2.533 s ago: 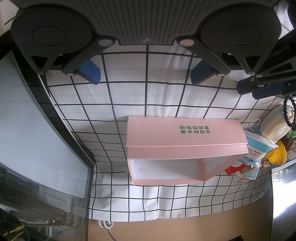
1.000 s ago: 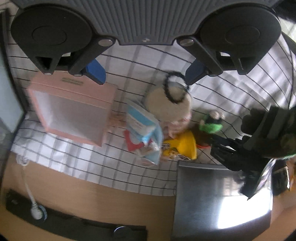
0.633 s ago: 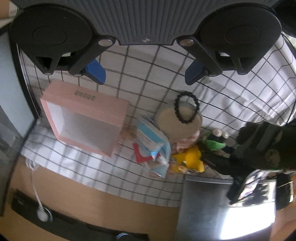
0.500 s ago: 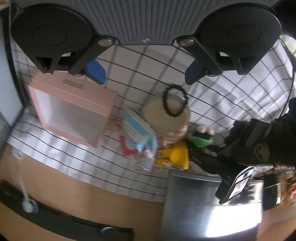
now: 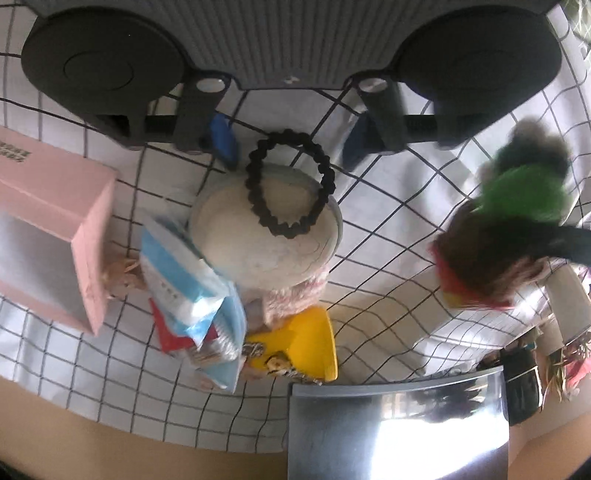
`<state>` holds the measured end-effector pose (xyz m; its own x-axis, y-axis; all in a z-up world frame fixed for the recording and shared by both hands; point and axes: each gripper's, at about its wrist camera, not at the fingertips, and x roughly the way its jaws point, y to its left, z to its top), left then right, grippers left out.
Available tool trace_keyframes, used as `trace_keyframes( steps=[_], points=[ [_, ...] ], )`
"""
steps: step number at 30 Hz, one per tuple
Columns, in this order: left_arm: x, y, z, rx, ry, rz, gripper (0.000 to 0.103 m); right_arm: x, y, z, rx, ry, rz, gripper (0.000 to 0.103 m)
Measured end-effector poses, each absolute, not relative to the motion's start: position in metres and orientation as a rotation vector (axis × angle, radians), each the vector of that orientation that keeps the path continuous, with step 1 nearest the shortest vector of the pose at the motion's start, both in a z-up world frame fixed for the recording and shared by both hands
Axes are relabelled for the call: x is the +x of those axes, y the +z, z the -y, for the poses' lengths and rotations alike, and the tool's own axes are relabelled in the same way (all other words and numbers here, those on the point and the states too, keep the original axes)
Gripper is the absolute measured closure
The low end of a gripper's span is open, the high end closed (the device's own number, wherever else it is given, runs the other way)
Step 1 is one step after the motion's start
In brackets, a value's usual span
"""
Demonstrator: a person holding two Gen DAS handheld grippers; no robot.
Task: Organize soft objects
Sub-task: 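Carry the doll toward the pink box with the left tool while the right tool grasps the black bead bracelet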
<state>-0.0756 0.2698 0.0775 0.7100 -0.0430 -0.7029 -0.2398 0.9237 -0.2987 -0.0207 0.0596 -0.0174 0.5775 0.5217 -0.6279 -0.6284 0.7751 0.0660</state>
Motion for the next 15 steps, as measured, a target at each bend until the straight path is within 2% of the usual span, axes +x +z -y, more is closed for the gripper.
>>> trace_keyframes(
  steps=[2, 5, 15],
  points=[
    [-0.086, 0.084, -0.265, -0.382, 0.111, -0.771, 0.061, -0.022, -0.014, -0.056, -0.177, 0.682, -0.67, 0.076],
    [-0.095, 0.092, -0.255, -0.371, 0.083, -0.759, 0.061, -0.029, -0.002, -0.038, -0.166, 0.712, -0.672, 0.094],
    [-0.065, 0.104, -0.172, -0.262, -0.296, -0.82, 0.061, -0.072, 0.053, 0.076, -0.13, 0.557, -0.534, 0.095]
  ],
)
